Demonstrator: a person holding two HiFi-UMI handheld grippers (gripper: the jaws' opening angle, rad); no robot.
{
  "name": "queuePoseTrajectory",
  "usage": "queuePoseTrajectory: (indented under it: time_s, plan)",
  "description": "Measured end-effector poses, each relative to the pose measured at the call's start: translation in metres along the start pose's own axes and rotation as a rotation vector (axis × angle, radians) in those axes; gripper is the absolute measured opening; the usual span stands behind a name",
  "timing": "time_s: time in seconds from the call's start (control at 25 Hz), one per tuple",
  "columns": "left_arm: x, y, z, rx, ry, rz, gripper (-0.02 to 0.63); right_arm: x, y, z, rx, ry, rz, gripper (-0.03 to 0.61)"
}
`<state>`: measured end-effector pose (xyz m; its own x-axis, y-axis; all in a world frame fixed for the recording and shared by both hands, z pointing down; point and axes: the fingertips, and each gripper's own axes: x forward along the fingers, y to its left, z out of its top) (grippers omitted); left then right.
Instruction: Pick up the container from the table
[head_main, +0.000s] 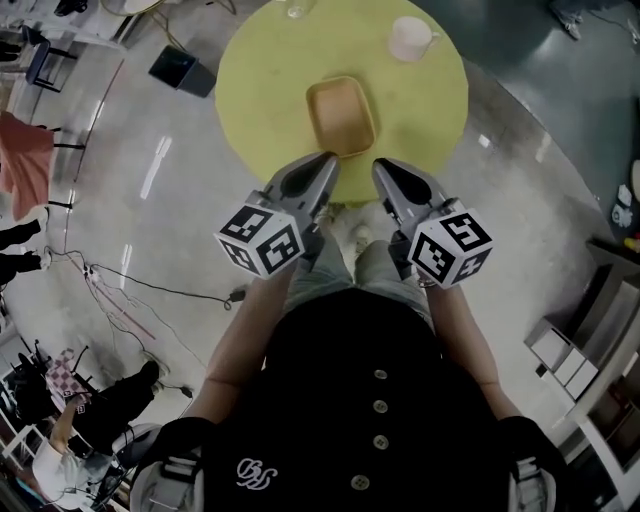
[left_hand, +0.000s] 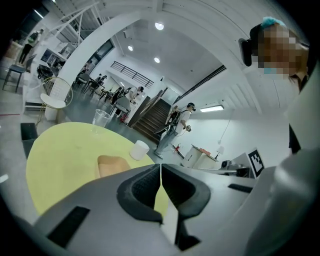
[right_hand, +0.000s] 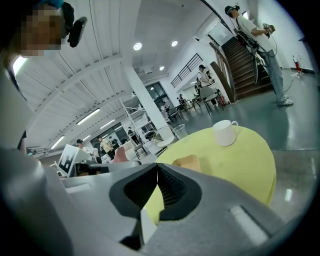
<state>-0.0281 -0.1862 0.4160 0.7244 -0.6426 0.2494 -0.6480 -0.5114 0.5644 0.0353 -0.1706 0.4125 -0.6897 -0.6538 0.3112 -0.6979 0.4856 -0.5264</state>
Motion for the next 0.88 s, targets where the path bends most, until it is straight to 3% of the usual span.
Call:
queuePoseTrajectory:
  time_s: [0.44, 0.88]
  plan:
    - [0.026, 0.046, 0.0, -0.01, 0.079, -0.003, 0.018, 0.043, -0.045, 0.007, 0.04, 0.038, -0.12, 0.003]
    - [0.036, 0.103, -0.006, -0.153, 0.094, 0.085, 0.019, 0.068, -0.08, 0.011, 0.068, 0.07, -0.182, 0.005]
